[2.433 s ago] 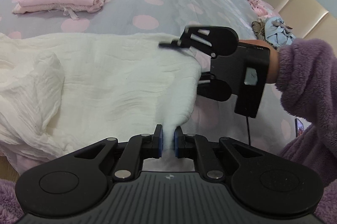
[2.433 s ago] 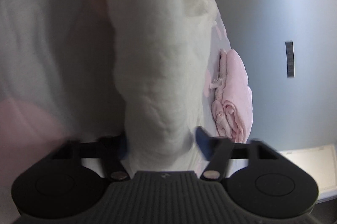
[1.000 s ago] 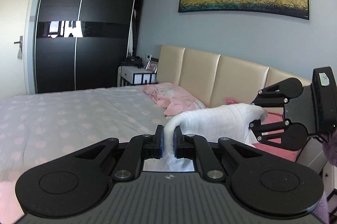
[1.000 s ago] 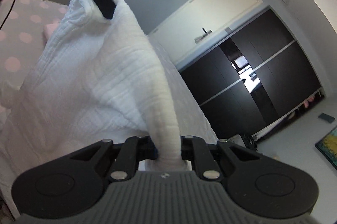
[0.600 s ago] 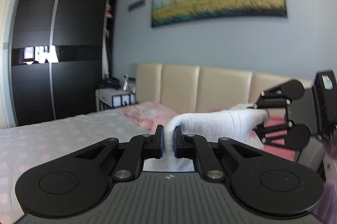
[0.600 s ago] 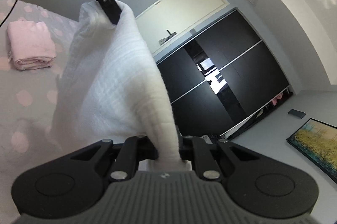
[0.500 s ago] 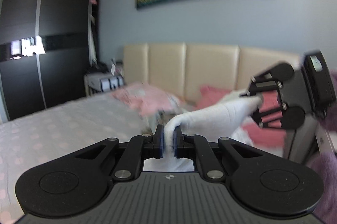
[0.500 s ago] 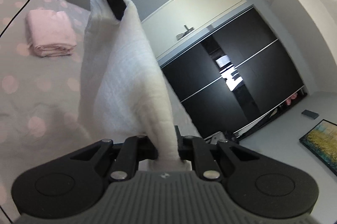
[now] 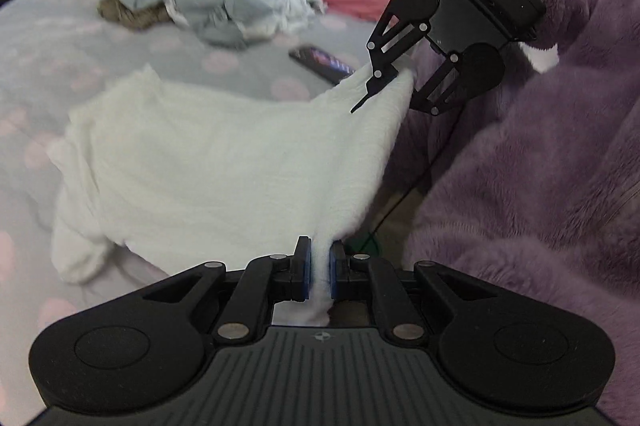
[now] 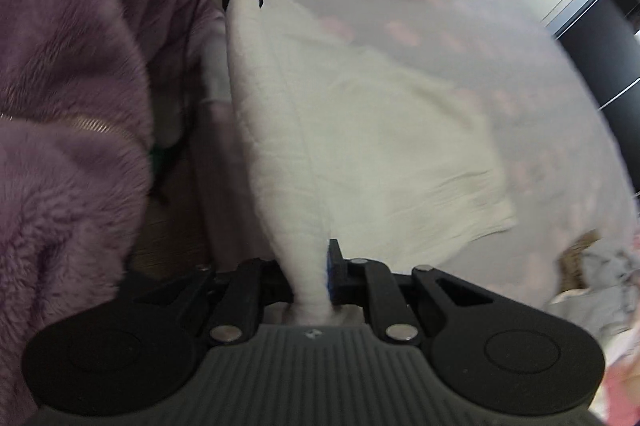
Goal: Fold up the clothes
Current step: 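Lower the folded garment onto the bed and open both tools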
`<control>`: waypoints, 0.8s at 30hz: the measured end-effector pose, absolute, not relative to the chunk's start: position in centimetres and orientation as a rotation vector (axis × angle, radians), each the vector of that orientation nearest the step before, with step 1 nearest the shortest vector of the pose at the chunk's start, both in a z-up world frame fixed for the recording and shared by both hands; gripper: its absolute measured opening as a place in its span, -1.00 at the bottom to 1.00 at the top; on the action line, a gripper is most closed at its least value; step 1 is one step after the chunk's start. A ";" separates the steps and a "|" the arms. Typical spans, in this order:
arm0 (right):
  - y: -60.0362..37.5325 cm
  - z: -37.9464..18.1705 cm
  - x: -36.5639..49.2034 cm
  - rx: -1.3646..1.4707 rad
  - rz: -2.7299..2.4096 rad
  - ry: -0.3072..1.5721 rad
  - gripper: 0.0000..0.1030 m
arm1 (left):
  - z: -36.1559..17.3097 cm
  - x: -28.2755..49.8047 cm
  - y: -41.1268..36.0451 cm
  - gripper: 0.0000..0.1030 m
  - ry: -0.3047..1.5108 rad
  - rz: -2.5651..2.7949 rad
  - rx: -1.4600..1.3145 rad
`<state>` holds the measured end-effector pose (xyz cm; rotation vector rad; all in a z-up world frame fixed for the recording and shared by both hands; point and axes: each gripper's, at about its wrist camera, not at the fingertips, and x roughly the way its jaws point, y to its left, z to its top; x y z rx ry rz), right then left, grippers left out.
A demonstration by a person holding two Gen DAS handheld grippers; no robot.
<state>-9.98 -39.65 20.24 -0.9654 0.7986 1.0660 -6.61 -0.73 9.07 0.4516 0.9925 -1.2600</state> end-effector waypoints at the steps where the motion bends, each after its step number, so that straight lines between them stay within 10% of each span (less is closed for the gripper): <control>1: -39.5 19.1 -10.3 -0.958 1.075 0.825 -0.74 | 8.3 -6.5 -0.9 -0.87 1.017 -1.259 0.453; 10: -38.2 13.4 -10.3 -0.912 1.088 0.944 -0.43 | 3.0 -4.8 -1.0 -0.84 1.245 -1.212 0.428; 18: -38.8 15.7 -9.8 -0.845 1.097 0.939 0.08 | 4.7 -3.1 2.6 -0.05 1.239 -1.156 0.231; 24: -38.8 17.5 -6.9 -0.761 1.013 0.897 0.34 | 7.2 -0.1 6.0 -0.03 1.127 -1.020 0.090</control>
